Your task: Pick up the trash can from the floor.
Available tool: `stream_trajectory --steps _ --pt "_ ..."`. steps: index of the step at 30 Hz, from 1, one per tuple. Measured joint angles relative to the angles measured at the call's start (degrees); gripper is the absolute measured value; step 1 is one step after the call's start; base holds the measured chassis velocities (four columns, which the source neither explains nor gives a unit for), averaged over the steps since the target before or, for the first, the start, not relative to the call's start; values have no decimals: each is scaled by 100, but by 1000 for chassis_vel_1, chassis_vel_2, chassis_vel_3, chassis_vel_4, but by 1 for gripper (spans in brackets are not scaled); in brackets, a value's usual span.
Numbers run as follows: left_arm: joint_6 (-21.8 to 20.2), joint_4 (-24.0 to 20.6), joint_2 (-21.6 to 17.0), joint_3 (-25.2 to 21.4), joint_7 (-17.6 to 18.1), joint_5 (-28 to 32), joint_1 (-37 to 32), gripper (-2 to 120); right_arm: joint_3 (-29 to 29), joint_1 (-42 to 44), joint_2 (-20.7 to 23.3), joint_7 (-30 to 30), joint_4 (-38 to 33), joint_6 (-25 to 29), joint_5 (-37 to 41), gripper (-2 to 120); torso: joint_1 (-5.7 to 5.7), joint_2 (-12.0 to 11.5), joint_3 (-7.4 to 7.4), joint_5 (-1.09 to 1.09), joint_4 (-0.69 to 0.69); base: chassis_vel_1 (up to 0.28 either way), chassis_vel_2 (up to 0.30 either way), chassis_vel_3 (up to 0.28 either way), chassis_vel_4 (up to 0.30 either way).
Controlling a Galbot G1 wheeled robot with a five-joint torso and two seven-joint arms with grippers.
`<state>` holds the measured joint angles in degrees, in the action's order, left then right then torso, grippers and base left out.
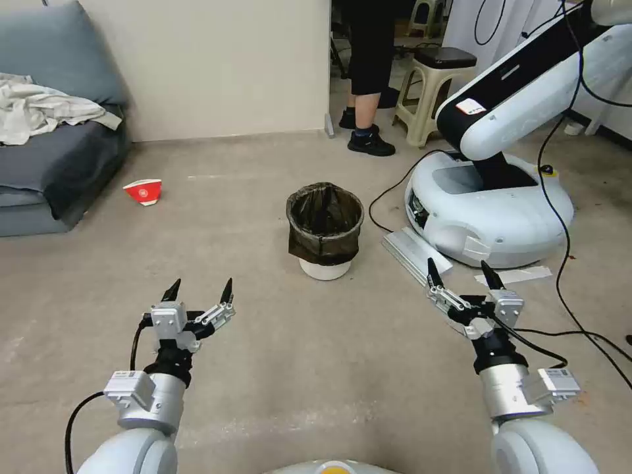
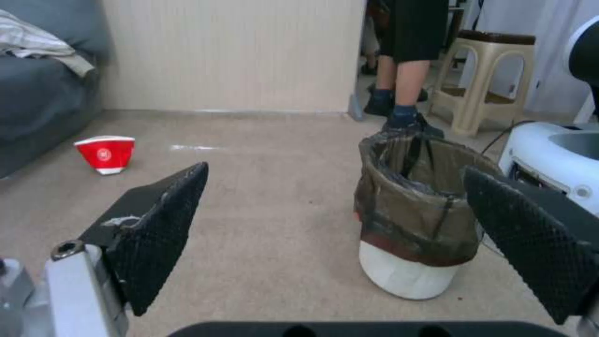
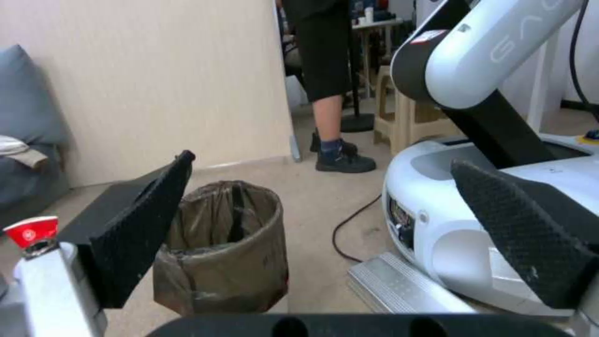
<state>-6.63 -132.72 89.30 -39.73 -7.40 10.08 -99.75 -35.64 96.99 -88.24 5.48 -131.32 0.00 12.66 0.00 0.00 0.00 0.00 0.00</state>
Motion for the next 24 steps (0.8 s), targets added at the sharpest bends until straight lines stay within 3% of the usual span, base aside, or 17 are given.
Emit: stream_trajectory --steps 8,24 --pt "12 0 7 -2 -8 0 -6 100 0 -3 2 1 2 2 0 100 0 0 0 0 0 -30 29 26 -25" --pt "30 0 9 0 -17 -3 -15 100 -7 -8 -3 1 2 2 -5 100 0 0 0 0 0 -94 99 106 -106"
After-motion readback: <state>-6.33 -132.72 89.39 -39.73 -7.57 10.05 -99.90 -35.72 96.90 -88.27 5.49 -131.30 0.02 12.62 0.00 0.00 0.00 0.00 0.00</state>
